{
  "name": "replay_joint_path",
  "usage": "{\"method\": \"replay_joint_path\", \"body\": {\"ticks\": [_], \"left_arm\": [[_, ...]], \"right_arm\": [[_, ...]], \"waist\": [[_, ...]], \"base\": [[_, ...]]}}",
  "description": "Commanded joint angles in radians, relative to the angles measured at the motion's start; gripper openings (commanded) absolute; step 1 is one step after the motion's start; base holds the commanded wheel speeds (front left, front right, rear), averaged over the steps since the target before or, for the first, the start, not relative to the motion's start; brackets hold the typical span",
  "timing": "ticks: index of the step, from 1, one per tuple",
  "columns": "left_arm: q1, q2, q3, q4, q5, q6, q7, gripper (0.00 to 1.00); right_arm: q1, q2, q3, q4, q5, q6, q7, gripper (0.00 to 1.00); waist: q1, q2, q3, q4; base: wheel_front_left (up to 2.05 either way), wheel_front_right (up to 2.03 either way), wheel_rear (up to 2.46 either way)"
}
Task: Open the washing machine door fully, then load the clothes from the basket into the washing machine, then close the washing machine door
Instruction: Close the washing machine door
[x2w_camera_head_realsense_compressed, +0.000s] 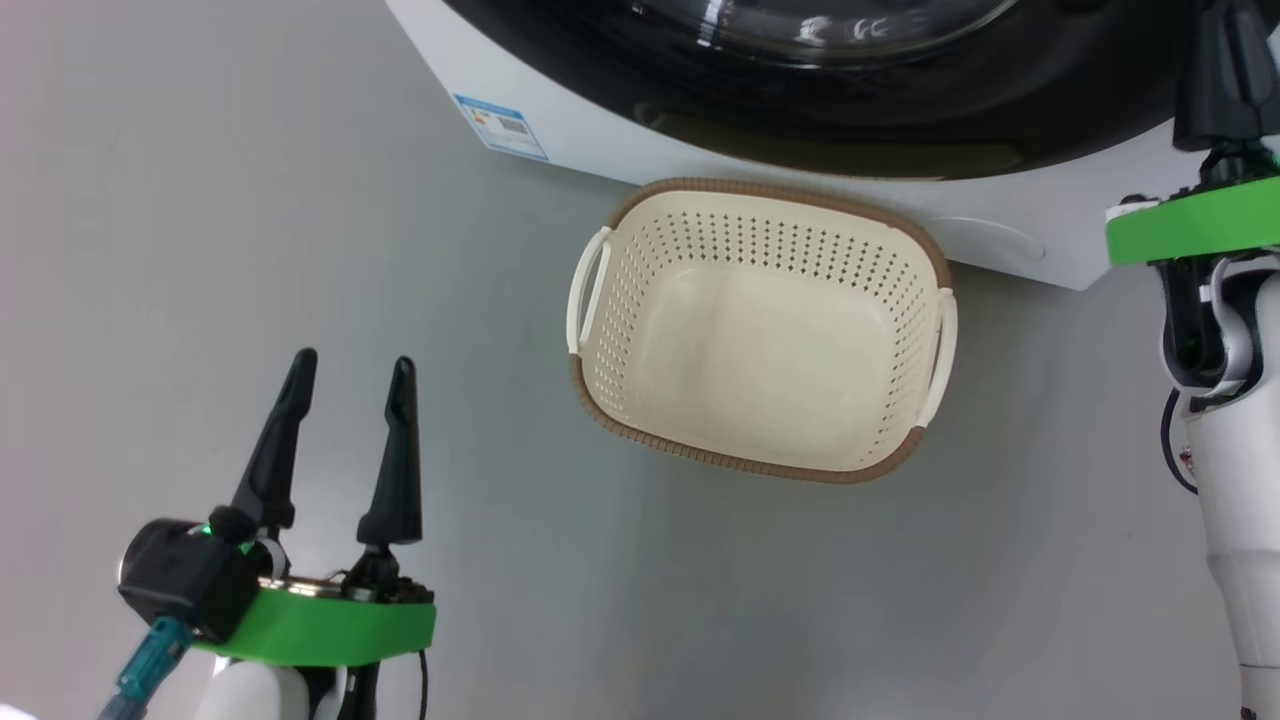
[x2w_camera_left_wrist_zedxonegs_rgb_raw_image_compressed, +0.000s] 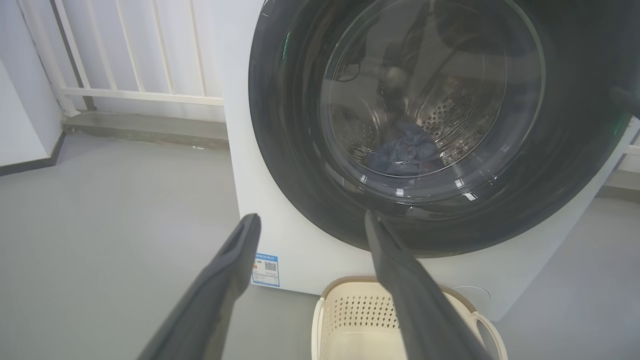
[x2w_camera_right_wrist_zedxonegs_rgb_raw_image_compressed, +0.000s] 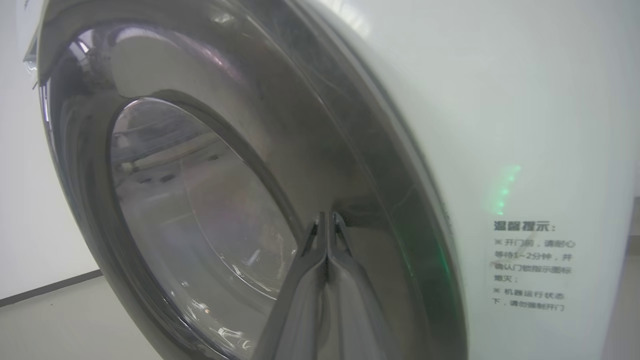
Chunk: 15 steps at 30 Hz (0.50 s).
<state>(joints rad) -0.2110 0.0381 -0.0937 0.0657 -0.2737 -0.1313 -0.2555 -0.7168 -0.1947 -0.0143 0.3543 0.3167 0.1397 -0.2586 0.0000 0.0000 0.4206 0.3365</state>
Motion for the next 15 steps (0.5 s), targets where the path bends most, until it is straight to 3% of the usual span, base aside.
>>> {"method": "replay_joint_path", "body": {"ticks": [1,9,15], "left_arm": [[-0.025,0.012,0.026,-0.032,-0.013,0.001,-0.006,1.00],[-0.044,0.012,0.026,-0.034,-0.016,0.001,-0.006,1.00],[-0.044,0.012,0.025,-0.017,-0.014,0.001,-0.006,1.00]], "right_arm": [[-0.049,-0.011,-0.022,-0.021,-0.003,-0.009,-0.003,0.00],[-0.098,-0.008,-0.055,-0.031,-0.023,-0.009,-0.003,0.00],[-0.072,0.001,-0.010,-0.035,-0.023,-0.009,-0.003,0.00]], "waist": [[0.0000,0.0000,0.023,0.018],[0.0000,0.0000,0.047,0.027],[0.0000,0.0000,0.031,0.012]], "base": [[0.00,0.00,0.00],[0.00,0.00,0.00],[0.00,0.00,0.00]]}}
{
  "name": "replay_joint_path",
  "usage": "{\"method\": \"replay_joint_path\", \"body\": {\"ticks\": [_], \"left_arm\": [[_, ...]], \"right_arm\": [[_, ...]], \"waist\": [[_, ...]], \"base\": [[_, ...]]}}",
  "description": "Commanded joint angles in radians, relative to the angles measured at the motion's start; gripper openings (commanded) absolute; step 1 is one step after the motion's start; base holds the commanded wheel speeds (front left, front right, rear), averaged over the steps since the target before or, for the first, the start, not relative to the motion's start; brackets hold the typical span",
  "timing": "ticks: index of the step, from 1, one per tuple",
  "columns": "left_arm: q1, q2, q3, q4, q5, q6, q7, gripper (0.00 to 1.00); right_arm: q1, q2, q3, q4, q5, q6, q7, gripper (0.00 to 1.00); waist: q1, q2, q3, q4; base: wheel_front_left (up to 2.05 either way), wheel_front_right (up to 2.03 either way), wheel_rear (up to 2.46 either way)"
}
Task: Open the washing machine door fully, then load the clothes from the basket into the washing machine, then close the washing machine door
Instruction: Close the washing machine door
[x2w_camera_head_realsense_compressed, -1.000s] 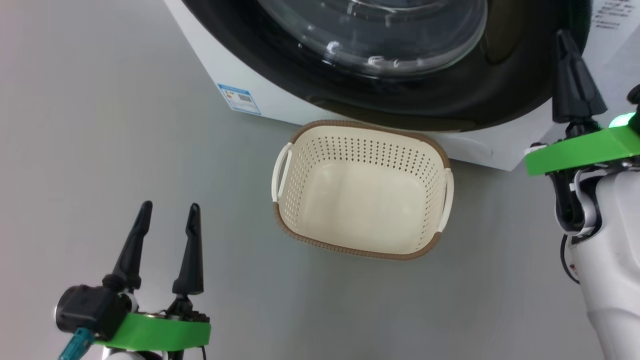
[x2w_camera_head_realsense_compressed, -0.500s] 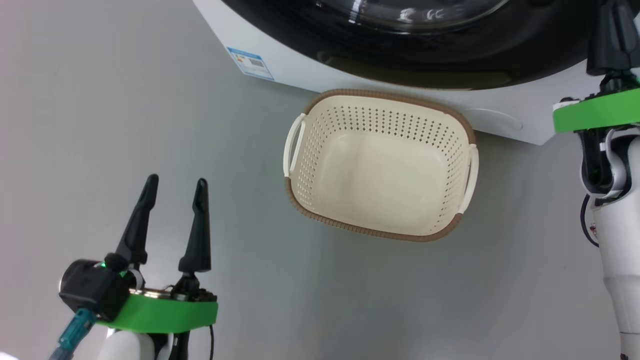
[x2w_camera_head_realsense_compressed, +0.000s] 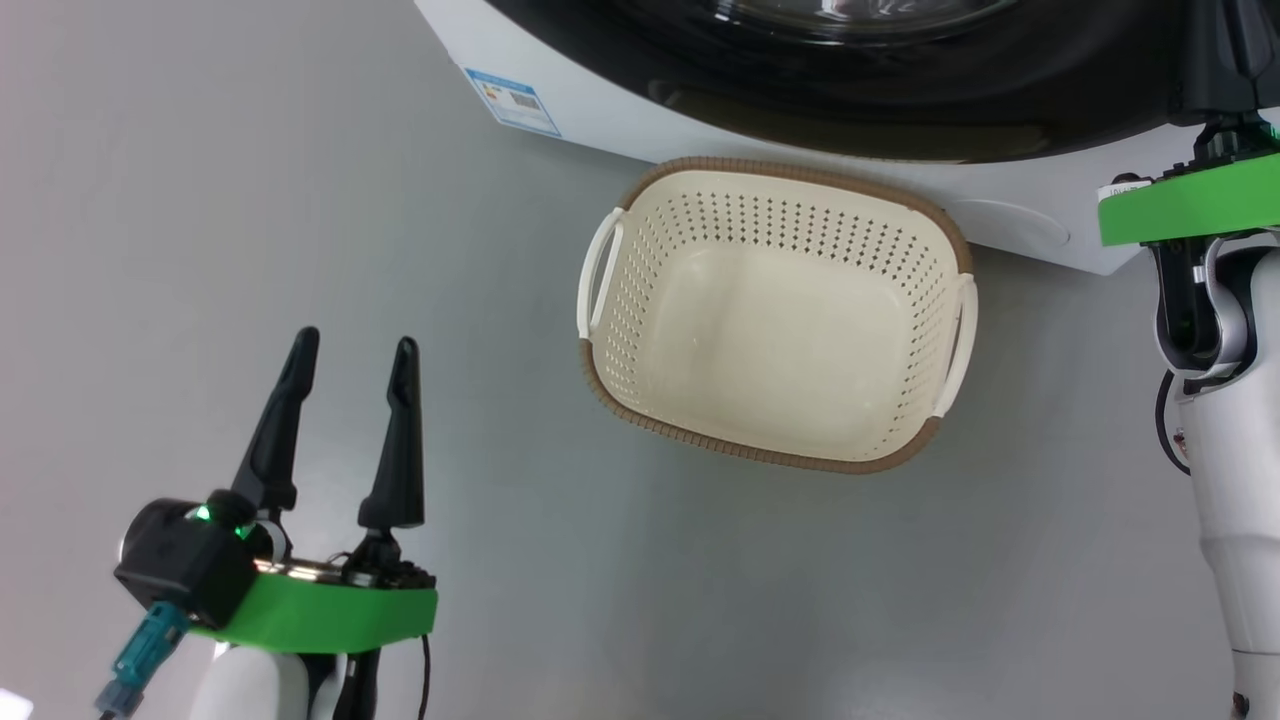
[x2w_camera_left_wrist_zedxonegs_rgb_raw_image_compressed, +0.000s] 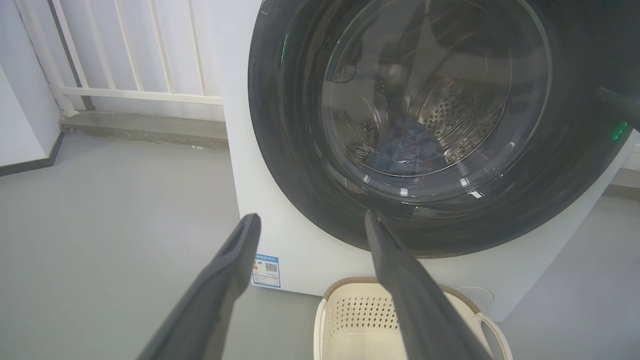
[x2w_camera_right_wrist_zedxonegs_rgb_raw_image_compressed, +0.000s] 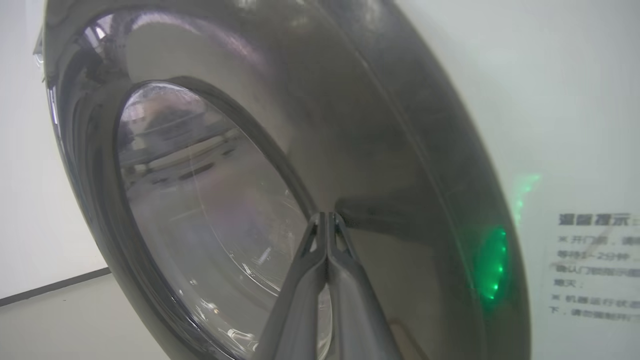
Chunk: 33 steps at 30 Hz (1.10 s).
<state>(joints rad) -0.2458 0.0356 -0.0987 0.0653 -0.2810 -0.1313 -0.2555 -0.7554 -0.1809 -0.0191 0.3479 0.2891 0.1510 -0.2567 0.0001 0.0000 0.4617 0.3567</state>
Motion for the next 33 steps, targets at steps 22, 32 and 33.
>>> {"method": "replay_joint_path", "body": {"ticks": [22,32,33], "left_arm": [[0.063,0.053,0.100,0.124,0.035,0.001,-0.006,1.00],[0.106,0.098,0.134,0.159,0.044,0.001,-0.006,1.00],[0.110,0.102,0.136,0.161,0.045,0.001,-0.006,1.00]], "right_arm": [[0.311,0.050,0.067,-0.057,0.042,-0.020,-0.005,1.00],[0.465,0.050,0.086,-0.109,0.047,-0.020,-0.005,1.00],[0.477,0.049,0.085,-0.114,0.047,-0.020,-0.005,1.00]], "waist": [[-0.0001,0.0000,-0.275,-0.128],[-0.0001,0.0000,-0.364,-0.222],[-0.0001,0.0000,-0.370,-0.232]], "base": [[0.00,0.00,0.00],[0.00,0.00,0.00],[0.00,0.00,0.00]]}}
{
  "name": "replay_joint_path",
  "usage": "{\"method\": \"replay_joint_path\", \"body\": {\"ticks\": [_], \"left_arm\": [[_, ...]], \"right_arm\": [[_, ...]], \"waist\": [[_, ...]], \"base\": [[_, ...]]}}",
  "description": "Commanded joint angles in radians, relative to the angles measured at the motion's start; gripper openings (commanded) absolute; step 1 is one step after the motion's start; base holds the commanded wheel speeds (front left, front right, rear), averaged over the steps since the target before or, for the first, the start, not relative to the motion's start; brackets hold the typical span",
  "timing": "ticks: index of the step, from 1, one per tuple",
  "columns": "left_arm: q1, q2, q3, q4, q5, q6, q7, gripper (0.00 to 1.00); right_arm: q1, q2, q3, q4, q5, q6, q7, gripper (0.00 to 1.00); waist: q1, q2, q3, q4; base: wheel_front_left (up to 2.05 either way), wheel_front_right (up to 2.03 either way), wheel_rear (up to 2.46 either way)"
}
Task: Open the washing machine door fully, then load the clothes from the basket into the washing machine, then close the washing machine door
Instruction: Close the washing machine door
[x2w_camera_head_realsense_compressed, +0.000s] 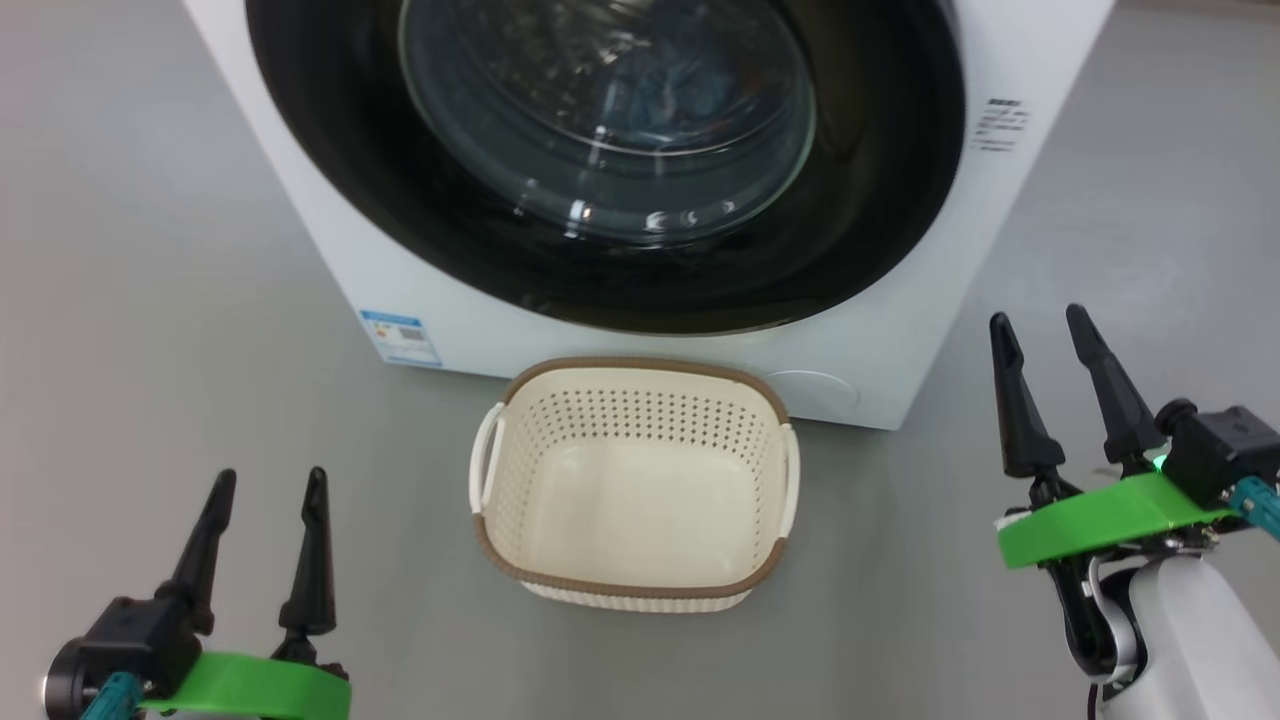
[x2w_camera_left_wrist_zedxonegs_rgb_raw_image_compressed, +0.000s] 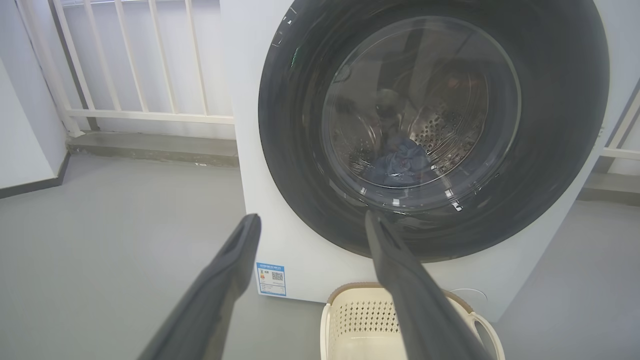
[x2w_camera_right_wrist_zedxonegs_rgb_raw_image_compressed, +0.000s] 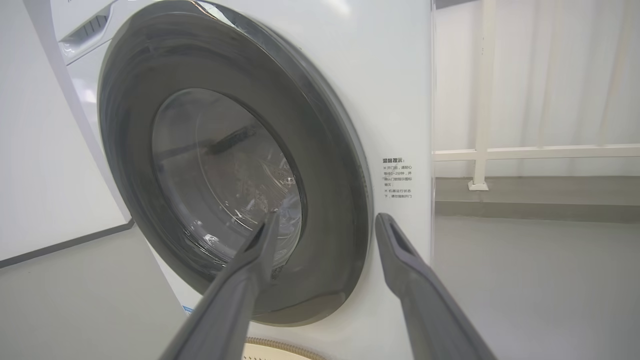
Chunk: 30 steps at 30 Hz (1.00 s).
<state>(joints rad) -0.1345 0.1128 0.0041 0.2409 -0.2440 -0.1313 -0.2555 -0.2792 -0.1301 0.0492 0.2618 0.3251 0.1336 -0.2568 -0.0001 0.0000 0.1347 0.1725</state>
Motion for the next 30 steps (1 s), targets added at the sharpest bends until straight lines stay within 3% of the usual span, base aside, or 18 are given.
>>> {"method": "replay_joint_path", "body": {"ticks": [1,12,30], "left_arm": [[0.003,0.028,0.035,-0.011,0.007,0.001,-0.006,1.00],[0.028,0.052,0.066,0.011,0.011,0.001,-0.006,1.00],[0.060,0.055,0.130,0.019,0.039,0.001,-0.006,1.00]], "right_arm": [[0.013,-0.002,0.017,-0.031,0.012,-0.003,-0.005,1.00],[0.121,-0.014,0.012,-0.074,0.012,-0.003,-0.005,1.00],[0.219,-0.005,-0.020,-0.111,0.009,-0.003,-0.005,1.00]], "waist": [[0.0002,0.0000,-0.049,-0.058],[0.0002,0.0000,-0.078,-0.153],[0.0002,0.0000,-0.105,-0.246]], "base": [[0.00,0.00,0.00],[0.00,0.00,0.00],[0.00,0.00,0.00]]}}
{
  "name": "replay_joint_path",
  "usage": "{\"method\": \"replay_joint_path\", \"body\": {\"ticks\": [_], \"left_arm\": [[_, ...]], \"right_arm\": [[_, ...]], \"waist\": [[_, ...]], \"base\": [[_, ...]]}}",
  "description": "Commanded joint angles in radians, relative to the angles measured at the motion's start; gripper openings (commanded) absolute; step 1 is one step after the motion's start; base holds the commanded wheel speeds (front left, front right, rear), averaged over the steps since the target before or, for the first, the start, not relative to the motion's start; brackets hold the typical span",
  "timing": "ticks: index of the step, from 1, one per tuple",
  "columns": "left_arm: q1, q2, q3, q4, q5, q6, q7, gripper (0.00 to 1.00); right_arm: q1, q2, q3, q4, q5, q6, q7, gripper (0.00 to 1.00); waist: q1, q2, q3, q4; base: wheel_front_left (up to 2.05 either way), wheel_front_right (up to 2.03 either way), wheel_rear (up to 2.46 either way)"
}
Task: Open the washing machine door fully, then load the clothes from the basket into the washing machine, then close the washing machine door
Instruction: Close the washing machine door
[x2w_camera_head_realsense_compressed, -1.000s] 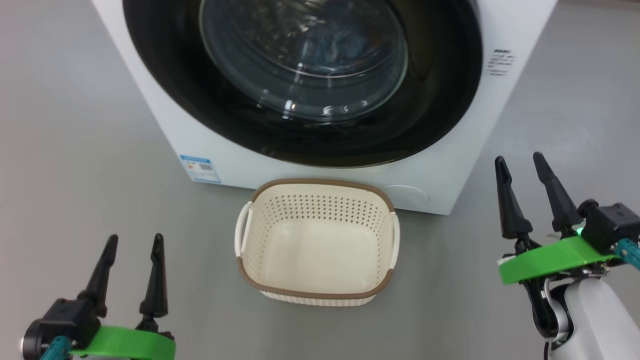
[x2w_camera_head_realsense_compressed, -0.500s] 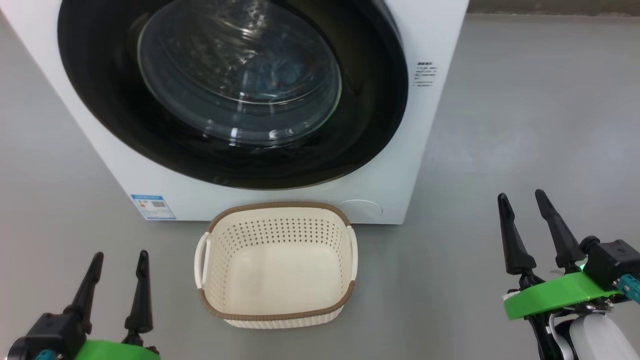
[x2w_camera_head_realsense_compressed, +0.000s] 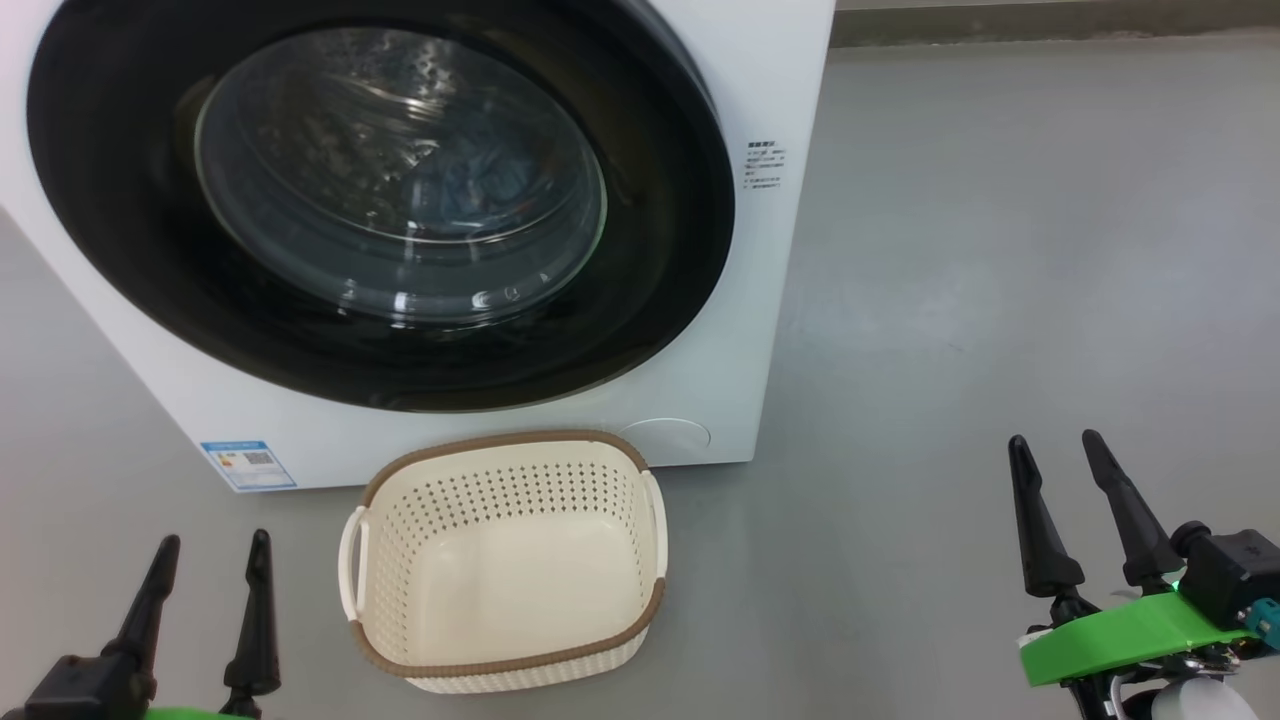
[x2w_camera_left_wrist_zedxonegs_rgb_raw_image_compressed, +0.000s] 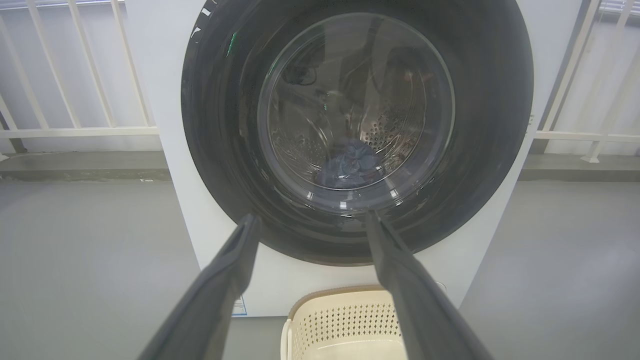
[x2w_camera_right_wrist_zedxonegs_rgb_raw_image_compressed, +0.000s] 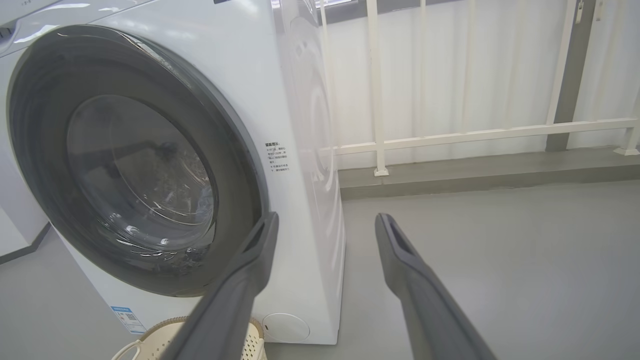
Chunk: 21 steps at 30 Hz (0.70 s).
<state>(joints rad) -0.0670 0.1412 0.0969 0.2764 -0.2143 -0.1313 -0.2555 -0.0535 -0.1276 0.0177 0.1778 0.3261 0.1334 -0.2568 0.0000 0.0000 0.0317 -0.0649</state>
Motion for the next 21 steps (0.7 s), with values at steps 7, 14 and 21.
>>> {"method": "replay_joint_path", "body": {"ticks": [7,14,21], "left_arm": [[0.007,0.024,0.052,-0.018,0.006,0.001,-0.006,1.00],[0.020,0.023,0.059,-0.022,0.000,0.001,-0.006,1.00],[0.024,0.025,0.062,-0.026,-0.002,0.001,-0.006,1.00]], "right_arm": [[0.021,-0.004,-0.009,-0.038,0.008,-0.003,-0.005,1.00],[0.035,-0.005,-0.020,-0.046,0.007,-0.003,-0.005,1.00],[0.032,0.000,-0.023,-0.046,0.005,-0.003,-0.005,1.00]], "waist": [[0.0000,0.0000,-0.008,-0.033],[0.0000,0.0000,-0.009,-0.047],[0.0000,0.0000,-0.007,-0.054]], "base": [[0.00,0.00,0.00],[0.00,0.00,0.00],[0.00,0.00,0.00]]}}
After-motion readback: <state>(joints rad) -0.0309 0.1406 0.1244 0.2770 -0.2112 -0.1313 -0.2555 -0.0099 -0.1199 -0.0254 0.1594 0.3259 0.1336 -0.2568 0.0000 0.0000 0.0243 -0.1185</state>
